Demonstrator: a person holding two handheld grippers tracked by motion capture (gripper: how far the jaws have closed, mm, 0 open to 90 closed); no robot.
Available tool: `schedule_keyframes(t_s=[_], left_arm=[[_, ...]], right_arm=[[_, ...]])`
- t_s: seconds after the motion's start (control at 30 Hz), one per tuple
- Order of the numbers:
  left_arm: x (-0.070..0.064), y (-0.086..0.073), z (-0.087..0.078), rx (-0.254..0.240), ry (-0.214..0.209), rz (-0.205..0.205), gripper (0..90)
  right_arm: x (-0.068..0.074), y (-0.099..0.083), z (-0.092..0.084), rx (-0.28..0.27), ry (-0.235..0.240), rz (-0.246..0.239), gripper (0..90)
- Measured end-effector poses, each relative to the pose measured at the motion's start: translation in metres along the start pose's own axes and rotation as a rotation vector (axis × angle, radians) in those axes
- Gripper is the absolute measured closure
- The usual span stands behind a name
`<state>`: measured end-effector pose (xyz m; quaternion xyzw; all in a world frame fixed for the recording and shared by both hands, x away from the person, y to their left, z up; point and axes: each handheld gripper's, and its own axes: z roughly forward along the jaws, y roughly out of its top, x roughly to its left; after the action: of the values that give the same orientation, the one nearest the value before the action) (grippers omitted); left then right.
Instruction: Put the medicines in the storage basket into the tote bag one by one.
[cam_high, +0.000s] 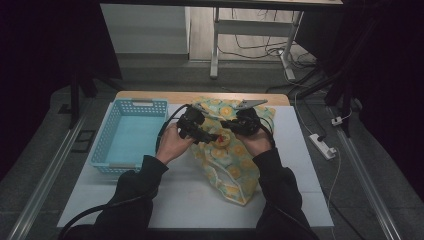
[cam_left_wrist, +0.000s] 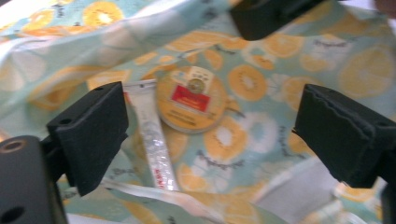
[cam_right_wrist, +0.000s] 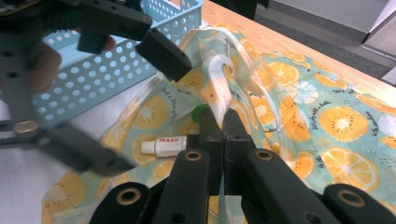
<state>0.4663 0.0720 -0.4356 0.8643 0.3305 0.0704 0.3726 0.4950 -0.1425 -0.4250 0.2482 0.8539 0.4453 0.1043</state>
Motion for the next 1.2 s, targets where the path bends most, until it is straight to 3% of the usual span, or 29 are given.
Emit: schedule_keyframes(t_s=[0.27, 0.73, 1.03, 1.2], left_arm=[[-0.01, -0.008, -0.007, -0.023, -0.061, 0.006, 3.2], [-0.015, -0.027, -0.013, -0.054, -0.169, 0.006, 0.0], [-0.025, -0.037, -0.006, -0.029, -0.138, 0.064, 0.0], [-0.031, -0.036, 0.003, -0.002, -0.143, 0.069, 0.1]], right_arm=[[0.001, 0.0, 0.0, 0.001, 0.002, -0.002, 89.2], [0.001, 0.0, 0.001, 0.004, 0.004, -0.004, 89.2], [0.001, 0.0, 0.002, 0.006, 0.007, -0.006, 89.2], [0.002, -0.001, 0.002, 0.012, 0.007, -0.005, 89.2]])
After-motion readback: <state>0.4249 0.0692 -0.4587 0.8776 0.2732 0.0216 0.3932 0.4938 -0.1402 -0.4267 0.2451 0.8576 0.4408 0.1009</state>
